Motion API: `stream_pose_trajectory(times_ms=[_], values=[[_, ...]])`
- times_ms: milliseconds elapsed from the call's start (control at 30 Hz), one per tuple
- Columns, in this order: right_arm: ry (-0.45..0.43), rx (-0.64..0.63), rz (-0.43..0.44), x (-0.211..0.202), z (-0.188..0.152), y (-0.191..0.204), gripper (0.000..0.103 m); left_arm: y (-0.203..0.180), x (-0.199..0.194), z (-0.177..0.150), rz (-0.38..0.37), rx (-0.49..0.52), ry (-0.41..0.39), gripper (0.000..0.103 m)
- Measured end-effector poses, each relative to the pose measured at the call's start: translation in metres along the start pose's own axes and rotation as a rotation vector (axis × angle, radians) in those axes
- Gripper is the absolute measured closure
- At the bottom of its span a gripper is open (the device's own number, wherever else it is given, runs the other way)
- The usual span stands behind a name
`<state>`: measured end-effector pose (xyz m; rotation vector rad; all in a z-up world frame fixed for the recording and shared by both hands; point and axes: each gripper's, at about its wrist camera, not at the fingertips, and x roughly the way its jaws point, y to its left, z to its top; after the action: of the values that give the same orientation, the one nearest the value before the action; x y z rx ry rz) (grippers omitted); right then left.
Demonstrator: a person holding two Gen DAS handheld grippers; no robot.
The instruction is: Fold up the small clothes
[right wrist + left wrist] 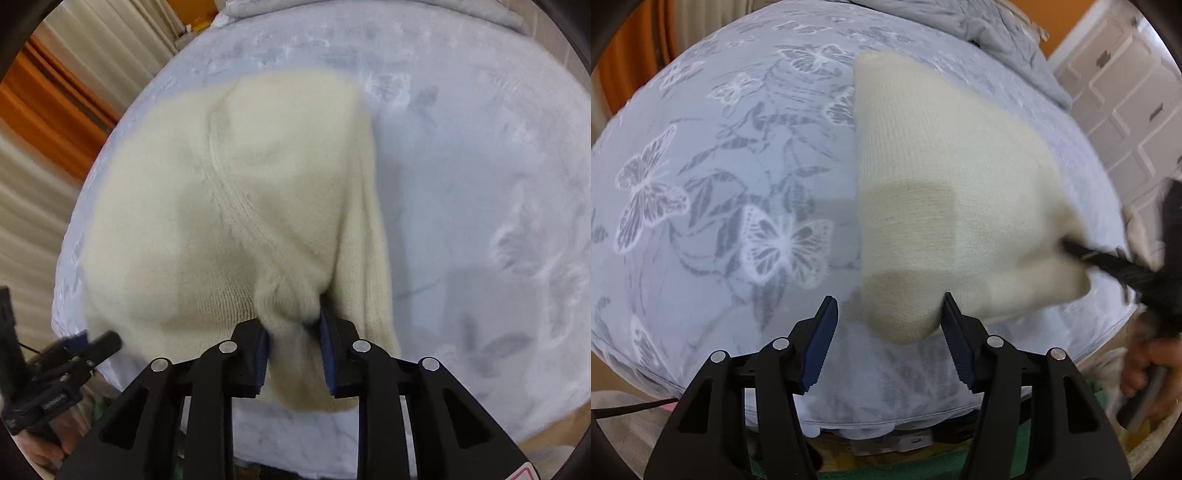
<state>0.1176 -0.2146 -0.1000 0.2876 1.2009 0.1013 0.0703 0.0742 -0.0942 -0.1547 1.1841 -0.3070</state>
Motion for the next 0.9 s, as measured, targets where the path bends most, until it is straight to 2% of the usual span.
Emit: stream_pose_trajectory(times_ms=[67,133,200,233,300,367,400,433,467,500,567,667,733,767,800,900], values=[[-0.025,0.039,0.012,-0.02,0.002,0.006,0.08,-0.007,-0.001,-0.002,0.041,0.027,0.002,0.047],[-0.089,0.051,0.006,-0.046,-0.005,0.012,0.077,-0.01,-0.012,-0.004,0.048,0.04,-0.009,0.048],[-0.198,0.033,-0.013,-0.078,-0.013,0.023,0.077,-0.013,-0.026,-0.007,0.054,0.058,-0.035,0.049],[-0.231,0.019,-0.006,-0.088,-0.017,0.027,0.078,-0.017,-0.037,-0.006,0.046,0.062,-0.062,0.049],[-0.253,-0.017,0.017,-0.094,-0.016,0.035,0.087,-0.022,-0.054,-0.001,0.008,0.044,-0.108,0.049],[-0.232,-0.043,0.017,-0.085,-0.011,0.038,0.092,-0.032,-0.064,0.008,-0.011,0.037,-0.145,0.048],[-0.184,-0.062,-0.01,-0.064,-0.003,0.037,0.092,-0.037,-0.063,0.014,-0.007,0.045,-0.153,0.047],[-0.136,-0.071,-0.036,-0.048,-0.002,0.034,0.099,-0.04,-0.056,0.019,0.011,0.05,-0.143,0.047],[-0.052,-0.079,-0.084,-0.02,0.0,0.032,0.102,-0.041,-0.043,0.024,0.032,0.057,-0.117,0.047],[-0.008,-0.067,-0.073,-0.008,0.0,0.026,0.102,-0.04,-0.03,0.028,0.047,0.059,-0.084,0.047],[-0.044,-0.049,-0.069,-0.028,0.0,0.033,0.099,-0.036,0.002,0.031,0.114,0.041,0.025,0.047],[-0.131,-0.119,-0.102,-0.057,-0.008,0.053,0.099,-0.033,-0.005,0.029,0.098,0.004,0.004,0.047],[-0.073,-0.134,-0.147,-0.034,-0.011,0.047,0.101,-0.034,-0.008,0.027,0.104,0.005,-0.002,0.048],[-0.019,-0.125,-0.154,-0.013,-0.014,0.037,0.103,-0.036,-0.007,0.026,0.11,0.008,-0.002,0.048],[-0.012,-0.1,-0.133,-0.007,-0.017,0.032,0.103,-0.037,-0.007,0.026,0.116,0.013,0.001,0.048],[-0.097,-0.039,-0.11,-0.041,-0.021,0.039,0.099,-0.044,-0.015,0.021,0.133,0.029,-0.002,0.048]])
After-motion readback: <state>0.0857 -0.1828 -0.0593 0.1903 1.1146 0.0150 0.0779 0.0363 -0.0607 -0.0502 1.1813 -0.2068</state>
